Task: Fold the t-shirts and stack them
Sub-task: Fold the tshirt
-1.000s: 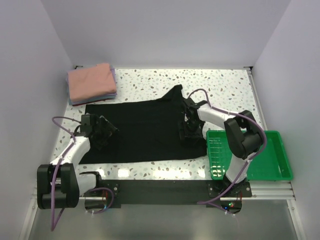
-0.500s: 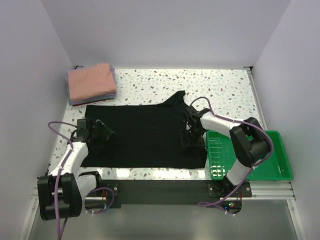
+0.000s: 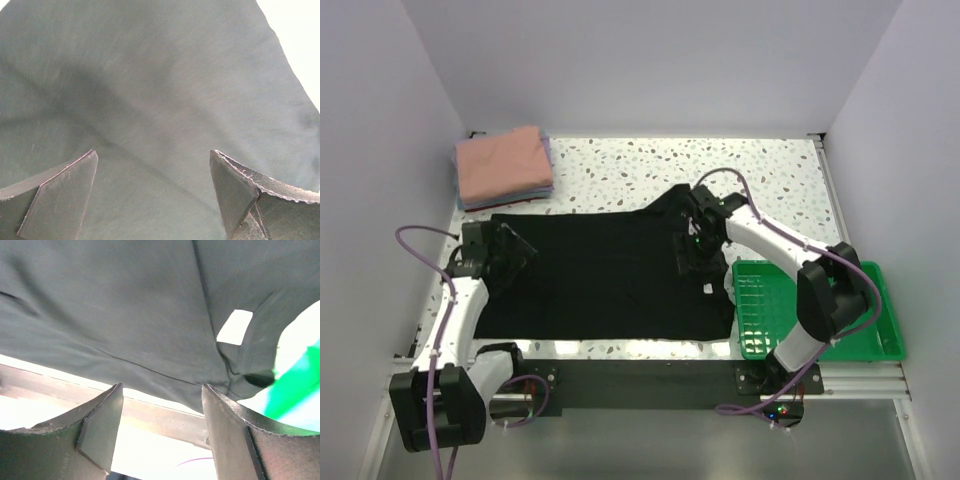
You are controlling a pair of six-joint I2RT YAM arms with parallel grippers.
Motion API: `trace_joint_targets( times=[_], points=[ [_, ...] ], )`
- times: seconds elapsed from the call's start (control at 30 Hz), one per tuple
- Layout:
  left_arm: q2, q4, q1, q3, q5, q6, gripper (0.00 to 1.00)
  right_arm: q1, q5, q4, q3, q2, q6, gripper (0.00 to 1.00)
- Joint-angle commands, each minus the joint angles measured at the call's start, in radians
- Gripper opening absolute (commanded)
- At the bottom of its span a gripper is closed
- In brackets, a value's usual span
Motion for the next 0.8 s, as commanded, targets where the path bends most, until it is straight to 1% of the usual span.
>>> trace_joint_targets(
  times=[0.0,0.07,0.17,0.23,0.27,0.3,0.37,0.4,0.47,0.5,0.57,0.6,0.63,0.7,0.77],
  points=[
    [0.018,0.007,0.007,0.161,-0.038,0.084,0.99,0.003,0.091,-0.09,0.21,-0.035,-0.006,0.68],
    [0.043,0.051,0.007,0.195,-0.034,0.117,0.99,-0.004,0.144,-0.104,0.293,-0.006,0.0,0.68],
    [0.127,0.12,0.007,0.25,-0.026,0.156,0.98,-0.046,0.167,-0.078,0.411,0.065,0.028,0.68],
    [0.164,0.168,0.007,0.279,-0.026,0.185,0.98,-0.066,0.187,-0.015,0.46,0.112,0.045,0.67],
    [0.195,0.186,0.006,0.287,-0.024,0.196,0.97,-0.09,0.187,0.017,0.468,0.125,0.063,0.66],
    [0.207,0.203,0.007,0.291,-0.023,0.202,0.97,-0.104,0.185,0.089,0.476,0.155,0.072,0.65],
    [0.232,0.248,0.009,0.293,-0.023,0.208,0.96,-0.142,0.184,0.169,0.474,0.184,0.098,0.62],
    [0.256,0.255,0.007,0.297,-0.02,0.203,0.96,-0.155,0.182,0.247,0.476,0.224,0.105,0.61],
    [0.282,0.26,0.006,0.304,-0.012,0.177,0.95,-0.193,0.178,0.298,0.5,0.278,0.114,0.57],
    [0.285,0.268,-0.001,0.302,-0.015,0.173,0.94,-0.202,0.175,0.337,0.541,0.305,0.111,0.56],
    [0.295,0.288,-0.014,0.301,-0.059,0.162,0.93,-0.225,0.175,0.367,0.598,0.402,0.074,0.55],
    [0.295,0.283,-0.016,0.305,-0.076,0.154,0.93,-0.231,0.184,0.372,0.665,0.433,0.062,0.54],
    [0.295,0.268,-0.016,0.31,-0.089,0.135,0.93,-0.239,0.184,0.378,0.698,0.494,0.048,0.54],
    [0.293,0.263,-0.021,0.31,-0.103,0.125,0.93,-0.262,0.181,0.416,0.758,0.536,0.043,0.52],
    [0.301,0.265,-0.024,0.31,-0.109,0.128,0.93,-0.282,0.181,0.445,0.784,0.585,0.048,0.51]
  ],
)
